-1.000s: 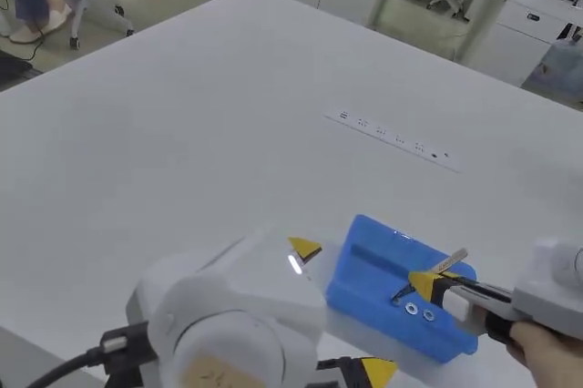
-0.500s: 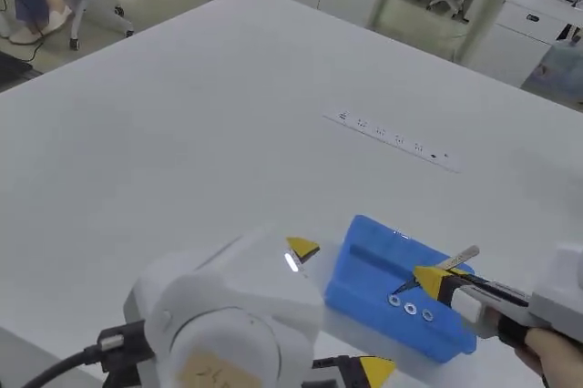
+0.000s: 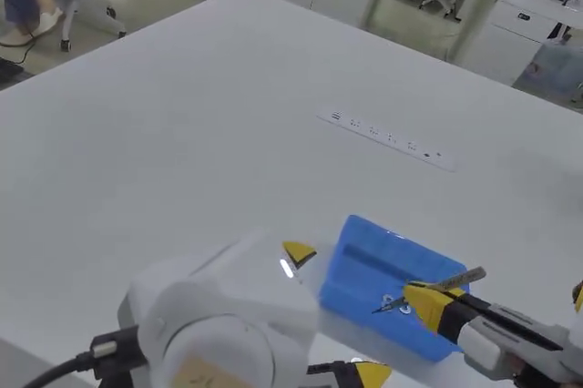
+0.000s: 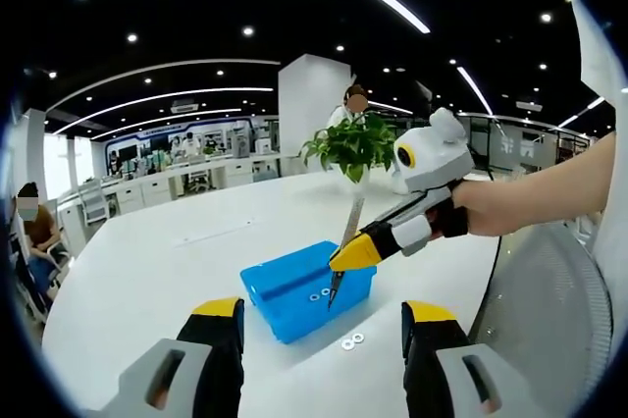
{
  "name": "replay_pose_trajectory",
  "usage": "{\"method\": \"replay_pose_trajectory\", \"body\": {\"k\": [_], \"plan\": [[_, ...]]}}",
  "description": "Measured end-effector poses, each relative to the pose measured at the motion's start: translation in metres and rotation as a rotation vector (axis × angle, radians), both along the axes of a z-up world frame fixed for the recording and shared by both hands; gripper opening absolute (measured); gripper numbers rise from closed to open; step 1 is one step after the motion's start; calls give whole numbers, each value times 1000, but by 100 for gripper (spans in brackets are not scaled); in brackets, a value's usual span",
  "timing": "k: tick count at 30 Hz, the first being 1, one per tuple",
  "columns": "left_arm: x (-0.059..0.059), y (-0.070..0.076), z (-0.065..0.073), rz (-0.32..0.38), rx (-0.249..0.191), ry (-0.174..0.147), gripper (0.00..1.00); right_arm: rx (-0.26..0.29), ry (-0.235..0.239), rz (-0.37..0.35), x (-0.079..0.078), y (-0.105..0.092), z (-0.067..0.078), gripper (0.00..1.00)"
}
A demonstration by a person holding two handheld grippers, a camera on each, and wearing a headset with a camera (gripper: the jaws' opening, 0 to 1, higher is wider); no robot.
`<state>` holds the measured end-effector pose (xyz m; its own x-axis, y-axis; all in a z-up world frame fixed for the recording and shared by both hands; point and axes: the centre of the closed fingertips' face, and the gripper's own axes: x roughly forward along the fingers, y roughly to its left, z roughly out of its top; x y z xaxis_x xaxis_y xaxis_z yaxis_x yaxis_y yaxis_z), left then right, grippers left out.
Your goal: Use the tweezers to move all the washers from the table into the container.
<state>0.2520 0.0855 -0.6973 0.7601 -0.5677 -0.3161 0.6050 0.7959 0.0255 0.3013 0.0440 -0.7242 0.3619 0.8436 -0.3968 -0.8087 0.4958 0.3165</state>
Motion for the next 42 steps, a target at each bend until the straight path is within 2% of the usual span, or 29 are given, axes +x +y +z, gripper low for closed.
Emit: {"method": "replay_pose_trajectory", "body": {"k": [4, 7, 10, 14, 19, 24, 32, 42], "plan": [[-1, -1, -1, -5, 3, 1, 64, -22, 42, 2, -5, -3, -17, 3], [-1, -1, -1, -5, 3, 2, 64, -104, 59, 11, -9, -9, -35, 3], [-1, -1, -1, -4, 5, 2, 64, -124, 82, 9, -10, -11, -42, 3], [-1, -1, -2, -5, 7, 4, 64, -144, 85, 15, -12, -13, -48, 3], [-1, 0, -2, -3, 6, 6, 64, -198, 54, 29, -14, -13, -52, 3], [-1, 1, -3, -2, 9, 6, 64, -264, 21, 77, -19, -12, -57, 3], [-1, 1, -2, 1, 9, 4, 64, -308, -55, 142, -26, -7, -55, 3], [-1, 2, -1, 4, 6, 4, 64, -329, -102, 150, -24, -9, -54, 3]]}}
